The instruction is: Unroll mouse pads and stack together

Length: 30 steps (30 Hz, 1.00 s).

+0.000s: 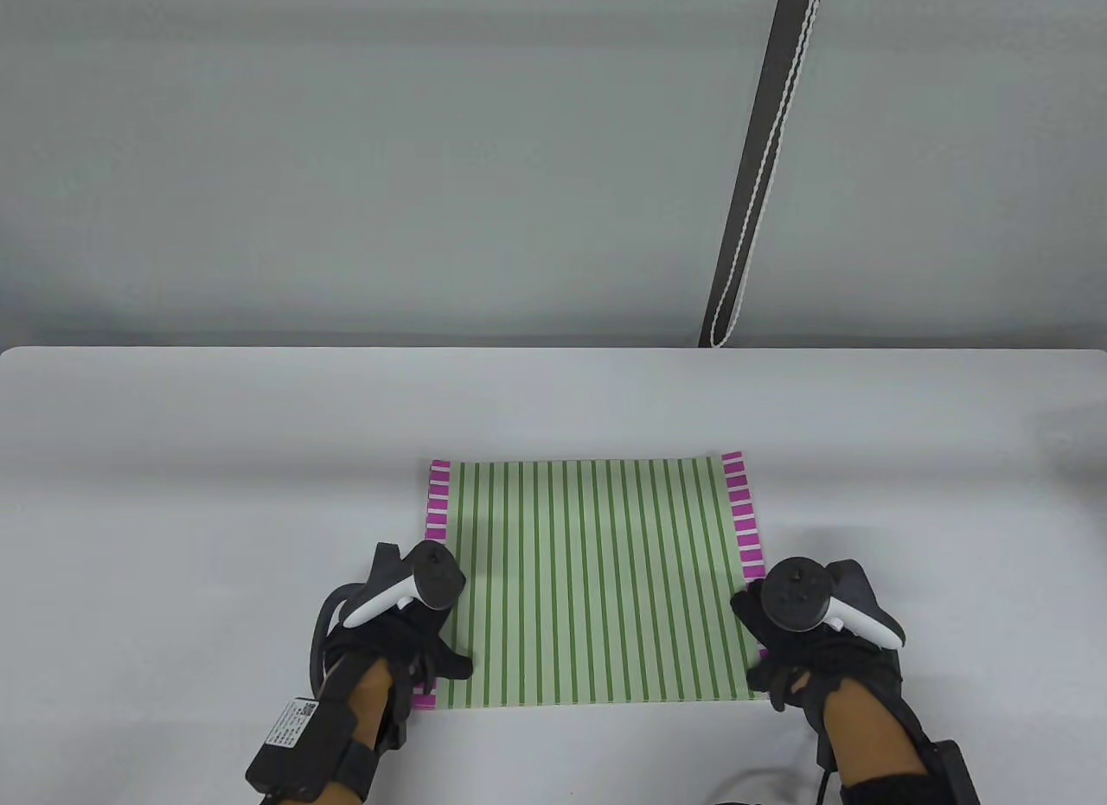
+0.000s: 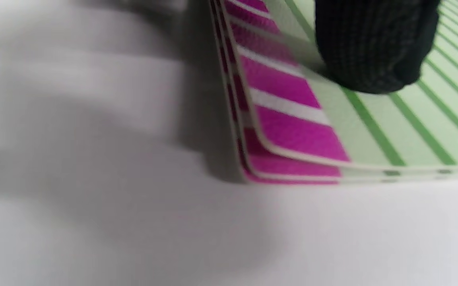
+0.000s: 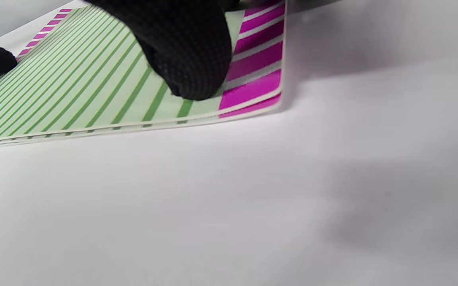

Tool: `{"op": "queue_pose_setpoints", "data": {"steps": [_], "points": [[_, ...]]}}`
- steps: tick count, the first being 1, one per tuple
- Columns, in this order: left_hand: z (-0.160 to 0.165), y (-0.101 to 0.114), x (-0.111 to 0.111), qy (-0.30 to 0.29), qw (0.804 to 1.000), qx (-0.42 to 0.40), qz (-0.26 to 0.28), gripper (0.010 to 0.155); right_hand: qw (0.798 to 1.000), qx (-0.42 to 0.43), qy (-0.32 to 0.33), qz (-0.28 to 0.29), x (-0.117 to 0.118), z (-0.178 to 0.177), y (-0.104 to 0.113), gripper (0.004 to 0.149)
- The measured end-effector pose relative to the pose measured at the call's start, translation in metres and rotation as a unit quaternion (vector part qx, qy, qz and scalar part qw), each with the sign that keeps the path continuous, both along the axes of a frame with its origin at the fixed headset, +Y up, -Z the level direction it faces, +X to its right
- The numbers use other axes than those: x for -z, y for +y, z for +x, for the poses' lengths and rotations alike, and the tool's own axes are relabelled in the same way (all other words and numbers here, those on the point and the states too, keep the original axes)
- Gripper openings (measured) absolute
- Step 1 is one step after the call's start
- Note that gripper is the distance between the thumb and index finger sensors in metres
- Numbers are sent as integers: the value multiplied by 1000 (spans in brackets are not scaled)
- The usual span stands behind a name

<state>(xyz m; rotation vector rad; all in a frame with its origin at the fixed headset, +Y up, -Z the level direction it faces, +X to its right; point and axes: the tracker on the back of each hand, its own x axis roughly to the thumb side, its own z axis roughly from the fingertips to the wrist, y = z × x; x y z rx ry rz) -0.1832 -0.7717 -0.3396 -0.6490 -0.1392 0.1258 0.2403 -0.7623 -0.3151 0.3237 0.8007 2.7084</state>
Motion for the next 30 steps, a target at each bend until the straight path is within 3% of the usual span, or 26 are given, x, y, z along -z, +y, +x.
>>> {"op": "queue_pose_setpoints", "data": {"steps": [4,6,9,14,17,22,26,30], "points": [[0,7,-2,3,1000,7,22,100,999,24,-19,13,1,4,15,84],[-2,17,-3,6,999,-18,31,100,997,64,-24,36,1,4,26,85],[-3,46,-5,18,992,-88,88,98,987,122,-33,104,-1,-1,48,84],[5,92,-16,1,955,-242,171,88,951,229,-46,203,-9,-12,75,79],[6,112,-26,1,916,-350,198,85,929,291,-32,228,-14,-20,88,81],[4,118,-36,-22,865,-459,201,90,906,347,13,243,-22,-32,100,86],[4,107,-41,-57,849,-499,167,98,897,365,44,247,-28,-40,104,90],[1,97,-44,-78,847,-508,139,102,895,368,65,243,-29,-45,102,94]]}}
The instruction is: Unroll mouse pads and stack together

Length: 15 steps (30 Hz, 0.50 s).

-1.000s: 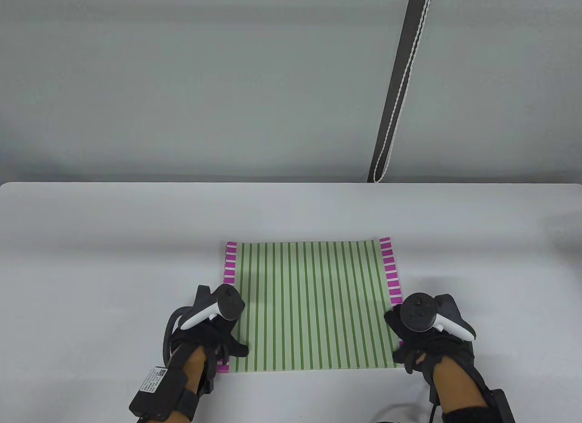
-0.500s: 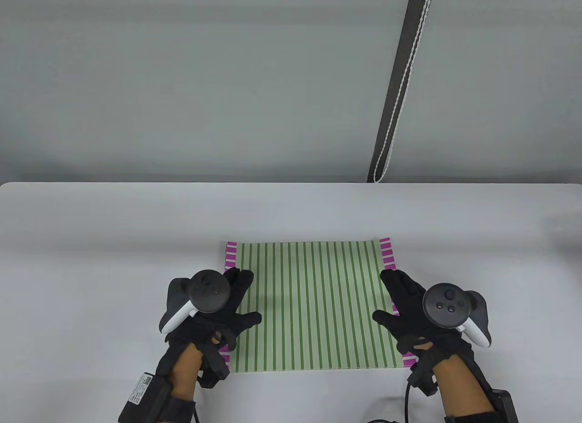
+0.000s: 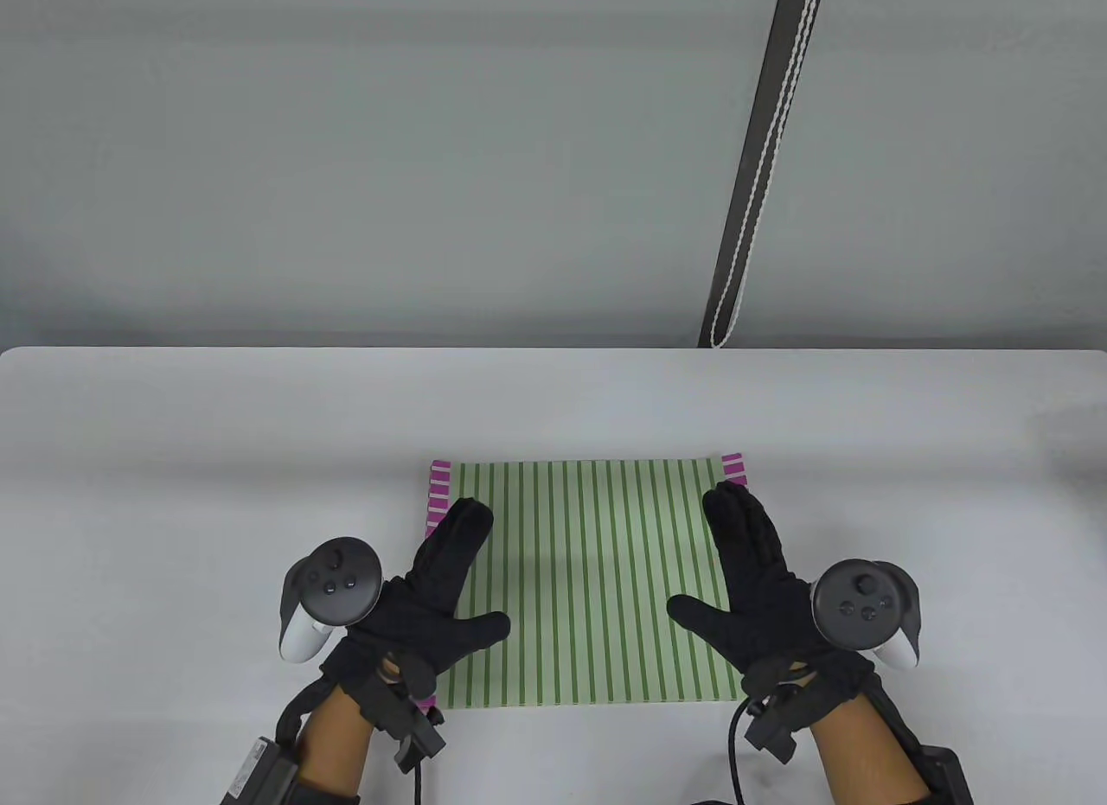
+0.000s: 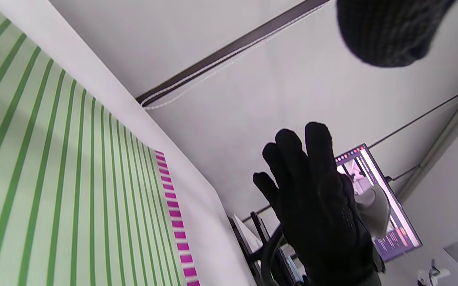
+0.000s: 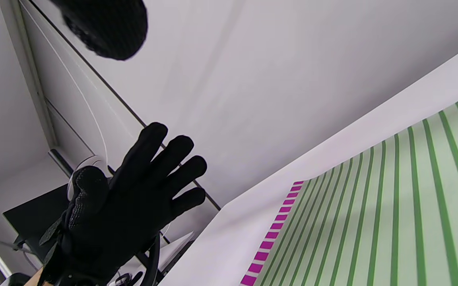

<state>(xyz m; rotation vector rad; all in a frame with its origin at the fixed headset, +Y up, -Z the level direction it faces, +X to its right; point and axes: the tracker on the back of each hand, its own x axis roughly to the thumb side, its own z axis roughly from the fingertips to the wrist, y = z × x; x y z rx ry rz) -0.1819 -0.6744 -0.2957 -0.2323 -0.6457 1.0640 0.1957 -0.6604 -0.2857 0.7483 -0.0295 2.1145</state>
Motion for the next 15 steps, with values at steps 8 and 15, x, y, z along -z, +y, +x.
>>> {"op": "queue_pose_setpoints", "data": {"steps": [8,15], "points": [[6,-12,0,-51,998,8,-30,107,999,-9,33,-35,2,-9,-14,100],[9,-21,3,-64,997,18,-49,110,997,-21,40,-66,7,-11,-27,101]]}}
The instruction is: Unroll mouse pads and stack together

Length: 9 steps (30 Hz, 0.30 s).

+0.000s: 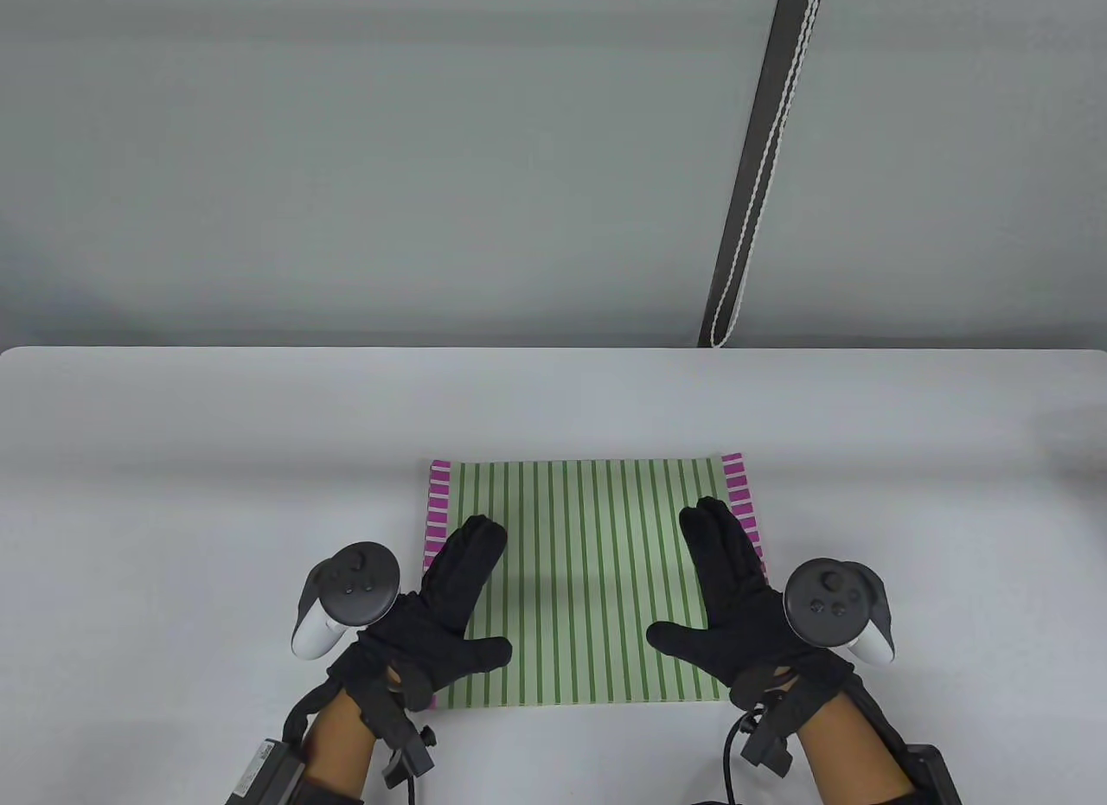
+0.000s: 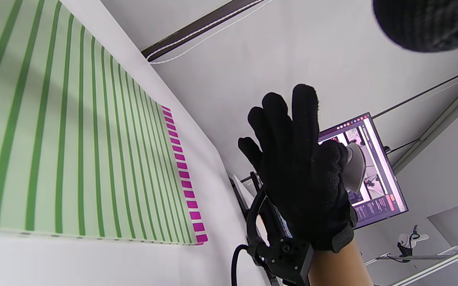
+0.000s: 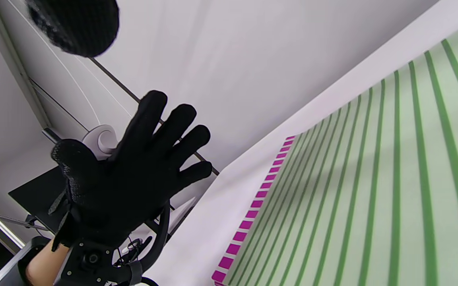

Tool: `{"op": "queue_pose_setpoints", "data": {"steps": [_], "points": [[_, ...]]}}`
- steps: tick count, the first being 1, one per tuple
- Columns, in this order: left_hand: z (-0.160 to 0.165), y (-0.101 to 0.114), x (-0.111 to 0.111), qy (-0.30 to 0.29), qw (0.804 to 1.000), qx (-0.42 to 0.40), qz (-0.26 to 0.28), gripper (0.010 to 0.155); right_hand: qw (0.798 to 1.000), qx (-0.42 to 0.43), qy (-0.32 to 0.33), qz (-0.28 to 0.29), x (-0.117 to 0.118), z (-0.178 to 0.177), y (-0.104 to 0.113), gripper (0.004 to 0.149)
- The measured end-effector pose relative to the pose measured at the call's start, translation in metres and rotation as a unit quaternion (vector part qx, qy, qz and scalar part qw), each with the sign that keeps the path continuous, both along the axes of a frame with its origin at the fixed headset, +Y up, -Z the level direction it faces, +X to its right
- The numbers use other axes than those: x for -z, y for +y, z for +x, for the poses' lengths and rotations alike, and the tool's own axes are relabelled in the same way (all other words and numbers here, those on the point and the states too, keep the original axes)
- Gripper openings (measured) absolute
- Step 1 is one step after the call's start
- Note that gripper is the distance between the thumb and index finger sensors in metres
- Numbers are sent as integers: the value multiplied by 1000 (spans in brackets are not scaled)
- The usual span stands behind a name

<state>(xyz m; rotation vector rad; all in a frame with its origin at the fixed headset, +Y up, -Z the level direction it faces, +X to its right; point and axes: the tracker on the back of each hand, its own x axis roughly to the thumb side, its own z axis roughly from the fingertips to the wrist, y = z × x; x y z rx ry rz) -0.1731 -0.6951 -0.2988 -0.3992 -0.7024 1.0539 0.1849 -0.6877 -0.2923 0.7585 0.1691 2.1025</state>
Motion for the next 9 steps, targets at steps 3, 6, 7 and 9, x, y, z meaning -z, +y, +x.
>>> {"op": "queue_pose_setpoints", "data": {"steps": [3,6,7,9], "points": [[0,-3,1,-2,1000,-1,-10,110,1000,-5,1,-15,2,0,-7,102],[-1,-6,3,-5,1000,6,-15,110,1000,-15,-1,-21,4,0,-12,102],[-1,-6,3,-5,1000,6,-17,110,1000,-16,-1,-24,5,1,-13,102],[-2,-8,4,-4,1000,4,-20,110,999,-12,-2,-30,6,2,-15,102]]}}
